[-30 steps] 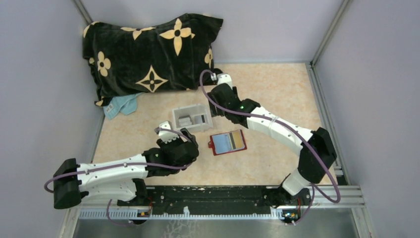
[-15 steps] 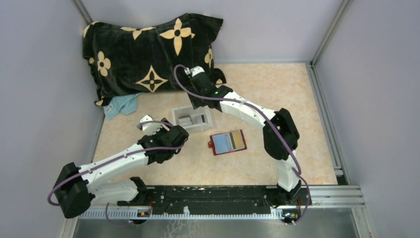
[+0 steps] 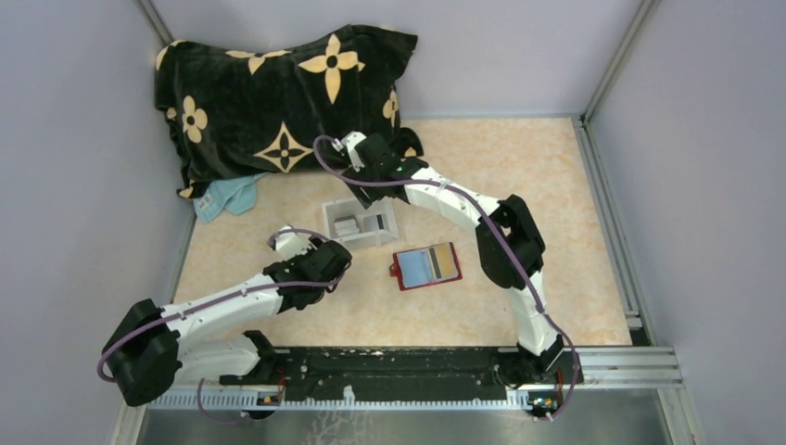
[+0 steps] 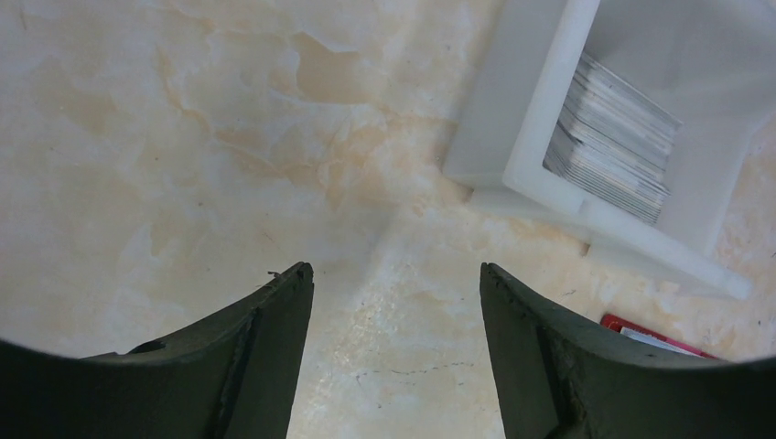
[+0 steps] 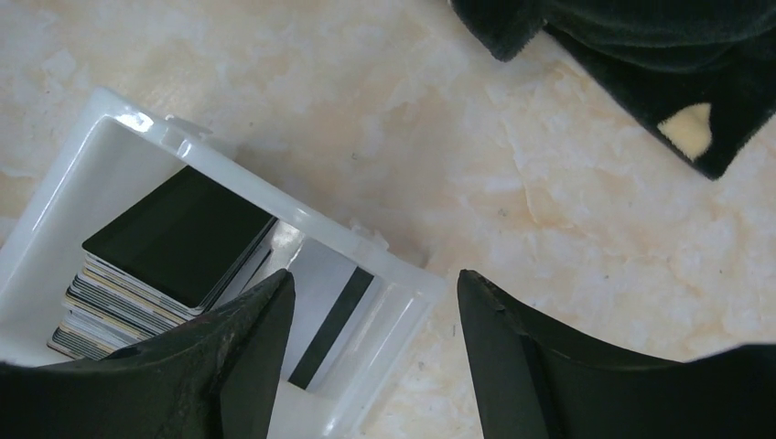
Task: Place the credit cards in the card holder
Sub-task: Adjust the storage box at the center of the board.
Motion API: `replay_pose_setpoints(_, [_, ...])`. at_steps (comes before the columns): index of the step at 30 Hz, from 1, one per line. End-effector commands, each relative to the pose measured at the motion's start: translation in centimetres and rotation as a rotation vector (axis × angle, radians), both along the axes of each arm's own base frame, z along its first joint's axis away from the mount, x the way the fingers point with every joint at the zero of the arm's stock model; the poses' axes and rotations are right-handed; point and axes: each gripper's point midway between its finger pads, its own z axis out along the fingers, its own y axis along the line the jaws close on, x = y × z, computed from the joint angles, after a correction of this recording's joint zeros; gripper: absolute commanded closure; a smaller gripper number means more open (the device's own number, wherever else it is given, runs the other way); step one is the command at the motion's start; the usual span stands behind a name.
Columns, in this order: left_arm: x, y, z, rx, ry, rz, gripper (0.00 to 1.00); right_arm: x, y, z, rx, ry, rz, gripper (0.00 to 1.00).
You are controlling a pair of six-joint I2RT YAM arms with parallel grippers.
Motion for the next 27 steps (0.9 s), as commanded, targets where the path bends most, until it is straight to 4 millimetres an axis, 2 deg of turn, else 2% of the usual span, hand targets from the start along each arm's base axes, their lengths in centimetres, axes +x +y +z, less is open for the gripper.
replay_pose_setpoints(1, [0.0,-1.2,-1.2,-0.055,0.03,-0.019,0.27,0.5,1.5,-0.2,0.025,-0.041,0.141,0.33])
replay_pose_setpoints(9, [-0.2,-1.9,-2.8,-0.061,0.073,-0.029,0.27,1.6,1.5,-3.1,0.023,-0.002,0.228,0.34])
replay_pose_setpoints(14, [0.2,-2.1,-3.3,-0.061,0.08,-0.033,0.27,2.8,1.0,-3.7,0.047,0.003,0.255,0.36])
replay_pose_setpoints(17, [0.3,-2.0,-3.7,-0.057,0.09,-0.032,0.27,3.2,0.8,-3.8,0.075,0.015,0.269,0.44])
replay_pose_setpoints(22, [0.4,-1.8,-4.2,-0.05,0.107,-0.025,0.26,3.7,0.4,-3.9,0.096,0.018,0.275,0.69])
replay_pose_setpoints(27, [0.4,-1.6,-4.3,-0.048,0.109,-0.021,0.26,3.8,-0.4,-3.7,0.13,0.021,0.262,0.83])
